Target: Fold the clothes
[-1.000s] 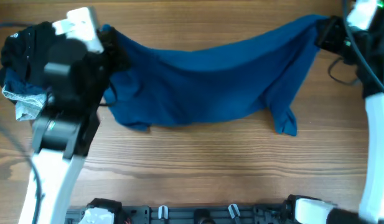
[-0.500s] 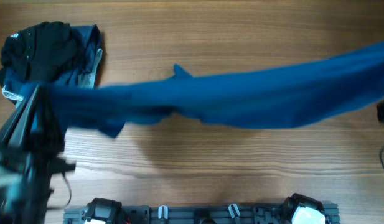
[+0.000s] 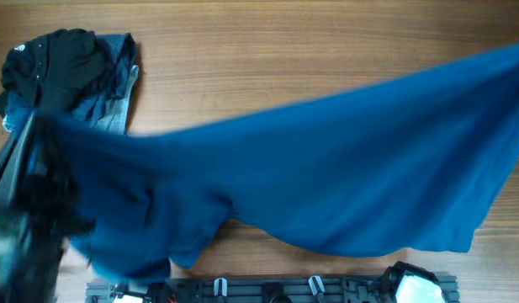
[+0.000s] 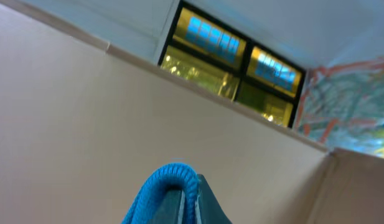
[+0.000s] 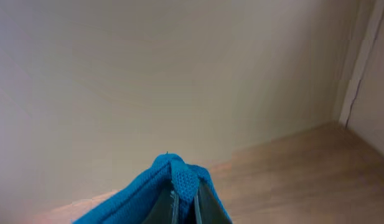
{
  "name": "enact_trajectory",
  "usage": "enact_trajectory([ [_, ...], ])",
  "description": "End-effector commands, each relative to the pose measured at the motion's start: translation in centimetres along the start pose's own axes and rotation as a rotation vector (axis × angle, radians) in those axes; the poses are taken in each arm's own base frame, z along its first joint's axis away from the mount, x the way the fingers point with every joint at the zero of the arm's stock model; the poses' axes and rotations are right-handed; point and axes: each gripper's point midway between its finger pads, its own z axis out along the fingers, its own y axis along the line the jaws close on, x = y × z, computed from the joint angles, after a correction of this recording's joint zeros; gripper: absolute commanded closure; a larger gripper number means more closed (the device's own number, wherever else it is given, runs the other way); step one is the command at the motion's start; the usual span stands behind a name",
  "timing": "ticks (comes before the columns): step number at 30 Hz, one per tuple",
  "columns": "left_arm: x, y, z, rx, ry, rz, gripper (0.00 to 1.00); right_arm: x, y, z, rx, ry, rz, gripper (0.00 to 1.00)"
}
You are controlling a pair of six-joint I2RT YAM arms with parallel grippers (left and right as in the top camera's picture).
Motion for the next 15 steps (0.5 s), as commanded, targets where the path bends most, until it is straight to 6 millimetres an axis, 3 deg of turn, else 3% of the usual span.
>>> enact_trajectory([
  [1,5.3,2.8,7.3,-0.046,0.103,0.034,0.96,1.8,-2.3,8.6,-0.019,0.120,0.017,0.95],
  [4,8.0,4.7,13.6,-0.041,0.039,0.117,0.96,2.0,-2.7,15.5,-0.119,0.118,-0.022,0.96],
  [7,9.2,8.2,18.5,-0.132,-0.148,0.114,0.96,1.1,-2.1,20.8,-0.261,0.043,-0.057,0.96],
  [9,9.3,9.3,20.5,-0.151,-0.239,0.100,0.96,-0.2,-1.3,22.2,-0.337,-0.028,-0.063,0.96],
  [11,8.6,9.2,22.3,-0.138,-0.277,0.098,0.96,-2.7,-0.6,22.4,-0.377,-0.143,-0.078,0.96],
  [15,4.1,7.1,25.2,-0.082,-0.385,0.094,0.96,-8.1,0.8,20.4,-0.416,-0.383,-0.141,0.96],
])
